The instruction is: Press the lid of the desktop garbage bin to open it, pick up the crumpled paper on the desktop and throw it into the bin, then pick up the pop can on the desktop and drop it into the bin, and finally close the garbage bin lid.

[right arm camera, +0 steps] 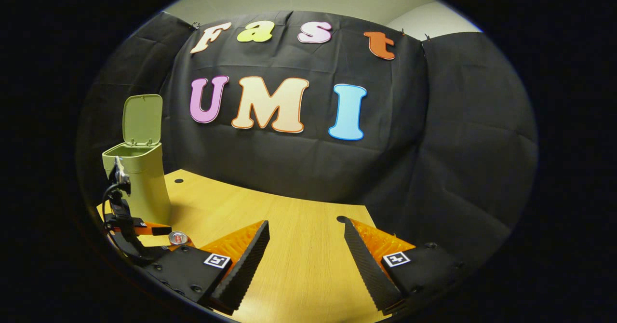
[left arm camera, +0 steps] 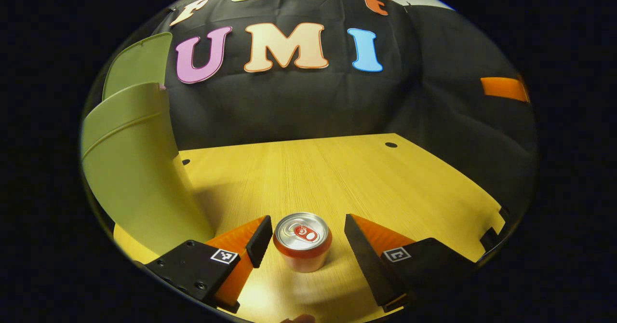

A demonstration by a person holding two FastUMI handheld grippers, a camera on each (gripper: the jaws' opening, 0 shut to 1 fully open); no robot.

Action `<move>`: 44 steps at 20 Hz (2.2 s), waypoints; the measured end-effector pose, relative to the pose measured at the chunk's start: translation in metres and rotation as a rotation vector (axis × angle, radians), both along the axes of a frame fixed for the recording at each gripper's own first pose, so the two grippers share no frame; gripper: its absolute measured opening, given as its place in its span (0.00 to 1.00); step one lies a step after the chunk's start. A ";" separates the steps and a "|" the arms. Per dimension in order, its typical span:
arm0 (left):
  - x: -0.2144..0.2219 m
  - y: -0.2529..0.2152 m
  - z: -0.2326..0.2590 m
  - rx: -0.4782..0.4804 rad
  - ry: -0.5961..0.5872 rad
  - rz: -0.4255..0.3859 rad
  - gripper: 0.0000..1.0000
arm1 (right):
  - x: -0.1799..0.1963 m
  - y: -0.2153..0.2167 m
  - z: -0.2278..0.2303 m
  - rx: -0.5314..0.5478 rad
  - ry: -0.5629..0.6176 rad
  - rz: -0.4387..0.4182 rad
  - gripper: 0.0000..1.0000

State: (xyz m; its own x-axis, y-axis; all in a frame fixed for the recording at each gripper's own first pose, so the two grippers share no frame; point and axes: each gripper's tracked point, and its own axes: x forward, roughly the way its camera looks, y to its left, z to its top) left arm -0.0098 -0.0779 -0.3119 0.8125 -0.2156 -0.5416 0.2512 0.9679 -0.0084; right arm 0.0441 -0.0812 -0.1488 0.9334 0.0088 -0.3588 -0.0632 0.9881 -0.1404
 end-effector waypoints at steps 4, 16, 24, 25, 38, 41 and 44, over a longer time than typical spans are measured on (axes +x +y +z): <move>-0.001 0.003 -0.030 0.014 0.059 0.006 0.94 | -0.007 -0.002 -0.005 -0.013 0.014 -0.006 0.99; 0.043 0.011 0.075 -0.014 -0.120 -0.020 0.78 | -0.014 0.034 -0.012 0.024 0.006 0.053 0.99; 0.087 0.031 0.198 -0.043 -0.346 0.019 0.78 | -0.017 0.051 -0.020 0.088 0.011 0.083 0.98; 0.091 0.036 0.210 -0.039 -0.368 0.028 0.78 | -0.017 0.051 -0.021 0.094 0.011 0.082 0.98; 0.117 0.173 0.280 0.078 -0.516 0.294 0.77 | -0.017 0.055 -0.037 0.139 0.045 0.094 0.99; 0.110 0.204 0.280 0.104 -0.517 0.353 0.77 | -0.015 0.058 -0.039 0.138 0.047 0.111 0.99; 0.105 0.228 0.276 0.130 -0.512 0.399 0.77 | -0.011 0.061 -0.040 0.137 0.050 0.130 0.99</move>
